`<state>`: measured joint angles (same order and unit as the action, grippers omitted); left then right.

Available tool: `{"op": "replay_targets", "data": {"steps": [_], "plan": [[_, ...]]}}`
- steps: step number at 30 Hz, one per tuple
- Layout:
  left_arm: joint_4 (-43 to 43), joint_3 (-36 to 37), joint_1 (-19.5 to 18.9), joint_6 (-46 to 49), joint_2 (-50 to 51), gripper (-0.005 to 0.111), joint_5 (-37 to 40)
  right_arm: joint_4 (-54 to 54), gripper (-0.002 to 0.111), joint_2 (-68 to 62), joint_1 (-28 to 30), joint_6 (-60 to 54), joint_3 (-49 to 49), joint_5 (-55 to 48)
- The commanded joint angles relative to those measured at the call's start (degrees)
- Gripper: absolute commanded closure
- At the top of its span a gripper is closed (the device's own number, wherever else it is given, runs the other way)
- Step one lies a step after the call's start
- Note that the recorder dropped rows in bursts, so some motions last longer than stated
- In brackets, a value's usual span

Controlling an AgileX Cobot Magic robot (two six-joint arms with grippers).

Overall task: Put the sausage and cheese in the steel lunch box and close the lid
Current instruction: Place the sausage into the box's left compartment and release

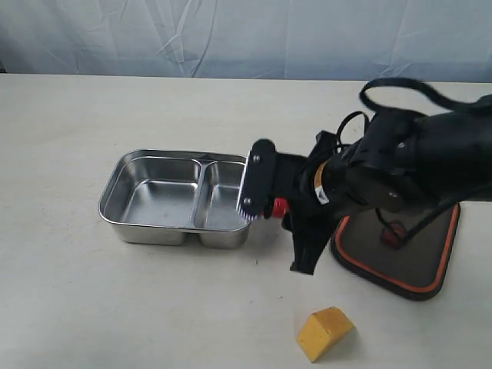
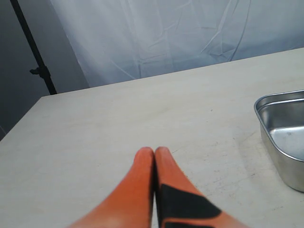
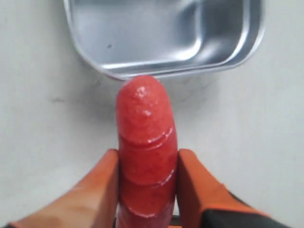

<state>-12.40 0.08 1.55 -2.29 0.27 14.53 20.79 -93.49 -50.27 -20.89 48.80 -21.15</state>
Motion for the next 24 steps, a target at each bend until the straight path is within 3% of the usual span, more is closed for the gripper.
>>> {"op": "replay_targets", "data": {"steps": [1, 8, 16, 24], "plan": [[-0.4, -0.1, 0.3, -0.2, -0.3, 0.107, -0.8, -3.7, 0.108, 5.4, 0.0, 3.1, 3.5, 2.0], [-0.4, -0.1, 0.3, -0.2, -0.3, 0.107, -0.8, -14.8, 0.109, -3.6, -2.9, 2.9, 16.1, 9.5], [-0.4, -0.1, 0.3, -0.2, -0.3, 0.107, -0.8, -24.7, 0.109, -21.2, -4.7, 2.9, 32.9, 4.5], [-0.4, -0.1, 0.3, -0.2, -0.3, 0.107, -0.8, -31.2, 0.109, -29.7, -4.7, 2.9, 40.7, -2.5]]}}
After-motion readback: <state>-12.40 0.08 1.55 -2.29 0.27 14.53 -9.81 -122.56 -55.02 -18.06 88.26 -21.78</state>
